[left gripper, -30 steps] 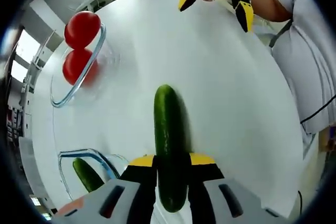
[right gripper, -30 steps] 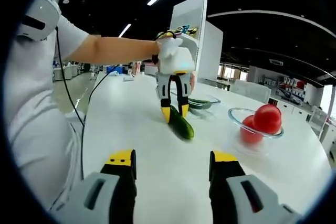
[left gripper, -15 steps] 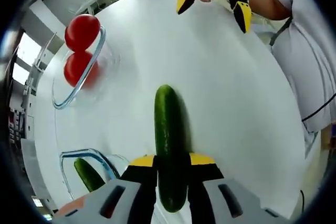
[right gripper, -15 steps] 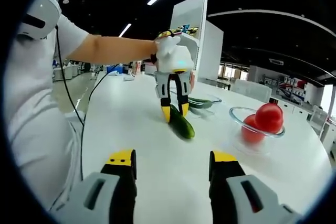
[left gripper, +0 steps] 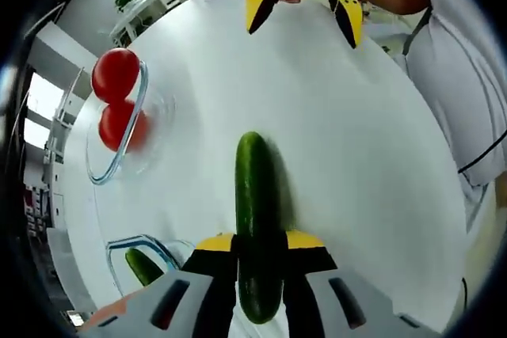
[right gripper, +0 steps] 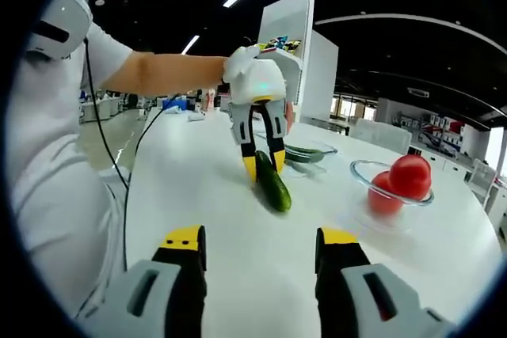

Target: Sort the scattered tomatoes and cucumbers on the table and place them into their respective storage containers

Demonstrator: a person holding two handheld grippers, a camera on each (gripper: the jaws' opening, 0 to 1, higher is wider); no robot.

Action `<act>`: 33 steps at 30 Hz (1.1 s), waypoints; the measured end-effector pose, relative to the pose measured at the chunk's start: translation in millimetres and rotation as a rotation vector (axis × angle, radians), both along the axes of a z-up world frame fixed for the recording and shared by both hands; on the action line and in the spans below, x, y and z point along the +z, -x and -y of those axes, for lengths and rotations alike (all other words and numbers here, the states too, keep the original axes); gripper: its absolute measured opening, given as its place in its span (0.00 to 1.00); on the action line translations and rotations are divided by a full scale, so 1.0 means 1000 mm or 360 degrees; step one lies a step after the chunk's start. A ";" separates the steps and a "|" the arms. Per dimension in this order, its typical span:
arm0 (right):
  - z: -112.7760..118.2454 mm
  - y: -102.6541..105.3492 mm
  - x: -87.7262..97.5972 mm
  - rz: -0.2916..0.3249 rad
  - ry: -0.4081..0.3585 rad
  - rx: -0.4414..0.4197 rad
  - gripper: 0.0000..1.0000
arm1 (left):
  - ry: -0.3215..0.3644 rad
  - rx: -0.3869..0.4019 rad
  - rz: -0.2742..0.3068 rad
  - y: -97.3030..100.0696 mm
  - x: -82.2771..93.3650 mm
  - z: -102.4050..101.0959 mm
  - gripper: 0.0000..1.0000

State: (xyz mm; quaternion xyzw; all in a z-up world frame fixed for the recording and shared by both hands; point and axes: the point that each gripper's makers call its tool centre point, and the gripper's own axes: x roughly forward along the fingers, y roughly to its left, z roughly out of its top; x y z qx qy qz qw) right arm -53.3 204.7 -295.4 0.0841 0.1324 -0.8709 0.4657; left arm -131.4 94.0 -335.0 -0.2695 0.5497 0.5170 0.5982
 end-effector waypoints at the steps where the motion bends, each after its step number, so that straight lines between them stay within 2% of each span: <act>1: 0.000 0.000 0.000 0.0000 -0.0001 -0.0002 0.54 | 0.0003 -0.0004 -0.0001 0.000 0.001 0.001 0.21; 8: 0.002 0.000 -0.002 0.0005 0.0000 0.0008 0.54 | -0.0044 -0.0073 -0.0067 -0.002 0.012 -0.005 0.20; 11: 0.003 0.000 -0.003 0.0008 0.0001 0.0010 0.54 | -0.0045 -0.0077 -0.0046 -0.006 0.016 -0.005 0.21; 14: 0.005 -0.001 -0.004 0.0010 -0.0004 0.0016 0.54 | -0.0041 -0.0089 -0.0068 -0.006 0.021 -0.003 0.21; 16: 0.006 -0.002 -0.004 0.0009 -0.0005 0.0021 0.54 | -0.0076 -0.0083 -0.0068 -0.006 0.027 -0.004 0.21; 21: 0.004 -0.002 -0.002 0.0000 -0.0003 0.0013 0.54 | -0.0139 -0.0035 -0.0078 0.000 0.038 -0.003 0.21; 25: 0.006 -0.003 -0.002 -0.0003 0.0002 0.0018 0.54 | -0.0176 0.0022 -0.0094 0.008 0.048 0.006 0.21; 27: 0.007 -0.003 -0.003 0.0003 -0.0001 0.0026 0.54 | -0.0222 0.0063 -0.0088 0.011 0.056 0.008 0.21; 33: 0.011 -0.004 -0.003 0.0002 -0.0004 0.0037 0.54 | -0.0335 0.0118 -0.0152 0.022 0.081 0.011 0.21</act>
